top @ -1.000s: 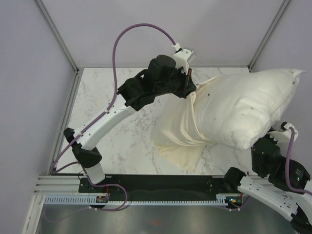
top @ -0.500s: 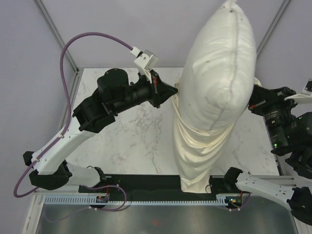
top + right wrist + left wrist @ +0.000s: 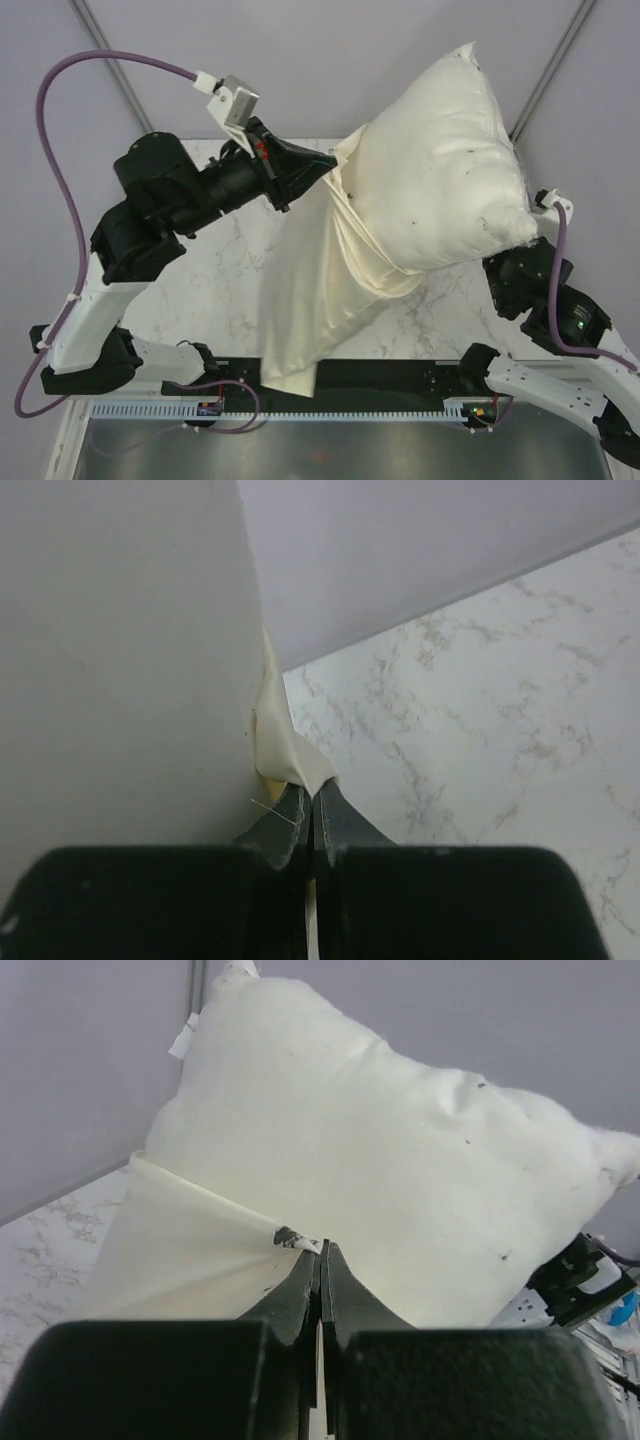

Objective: Put the pillow into the pillowcase

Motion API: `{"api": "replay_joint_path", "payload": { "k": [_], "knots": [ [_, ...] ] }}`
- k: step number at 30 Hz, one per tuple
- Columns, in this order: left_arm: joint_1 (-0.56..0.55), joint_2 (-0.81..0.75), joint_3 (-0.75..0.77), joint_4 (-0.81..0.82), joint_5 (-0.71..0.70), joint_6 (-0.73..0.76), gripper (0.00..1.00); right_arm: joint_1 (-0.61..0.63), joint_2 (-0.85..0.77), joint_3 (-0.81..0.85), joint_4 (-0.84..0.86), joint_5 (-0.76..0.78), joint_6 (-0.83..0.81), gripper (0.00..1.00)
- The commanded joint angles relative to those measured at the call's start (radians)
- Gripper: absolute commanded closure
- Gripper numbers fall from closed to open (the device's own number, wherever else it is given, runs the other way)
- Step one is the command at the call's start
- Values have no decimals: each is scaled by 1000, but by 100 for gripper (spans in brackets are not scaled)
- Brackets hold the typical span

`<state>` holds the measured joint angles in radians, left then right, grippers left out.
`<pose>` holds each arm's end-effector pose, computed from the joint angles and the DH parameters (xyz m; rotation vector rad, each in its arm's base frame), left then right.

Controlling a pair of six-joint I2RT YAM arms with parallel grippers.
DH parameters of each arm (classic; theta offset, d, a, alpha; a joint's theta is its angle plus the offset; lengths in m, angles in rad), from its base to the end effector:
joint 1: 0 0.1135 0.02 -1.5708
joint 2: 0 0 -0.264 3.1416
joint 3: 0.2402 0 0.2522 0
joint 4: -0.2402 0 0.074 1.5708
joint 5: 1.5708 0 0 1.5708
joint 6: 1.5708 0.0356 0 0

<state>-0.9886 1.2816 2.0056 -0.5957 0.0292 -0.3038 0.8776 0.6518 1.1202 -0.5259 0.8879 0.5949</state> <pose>0.1075 -0.1653 0.5878 0.5393 1.4369 -1.0688 0.0838 0.0577 0.4322 0.4496 1.5594 0.4168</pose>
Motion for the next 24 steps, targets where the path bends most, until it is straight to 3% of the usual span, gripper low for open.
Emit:
{"api": "replay_joint_path", "payload": {
  "k": [1, 7, 9, 12, 16, 18, 21, 23, 24],
  "knots": [
    [2, -148, 2, 210, -5, 25, 98, -2, 75, 183, 208, -54, -46, 100],
    [2, -318, -357, 401, -81, 15, 98, 0, 314, 723, 247, -305, -193, 100],
    [2, -321, -378, 413, -112, 23, 98, -2, 344, 773, 236, -325, -185, 100],
    [2, -269, -247, 357, -104, 49, 98, -2, 301, 670, 240, -255, -159, 100],
    [2, -209, 80, 252, -45, 51, 98, 0, 224, 297, 276, -109, -55, 100],
    [2, -223, 123, 251, -37, 37, 98, 0, 215, 197, 300, -106, -26, 100],
    [2, -278, 121, 254, -67, 42, 98, -2, 265, 261, 303, -147, -26, 100],
    [2, -316, 11, 292, -101, 49, 98, -2, 323, 370, 294, -199, -68, 100],
    [1, -362, -111, 316, -138, 49, 98, -2, 345, 509, 282, -220, -85, 100]
  ]
}}
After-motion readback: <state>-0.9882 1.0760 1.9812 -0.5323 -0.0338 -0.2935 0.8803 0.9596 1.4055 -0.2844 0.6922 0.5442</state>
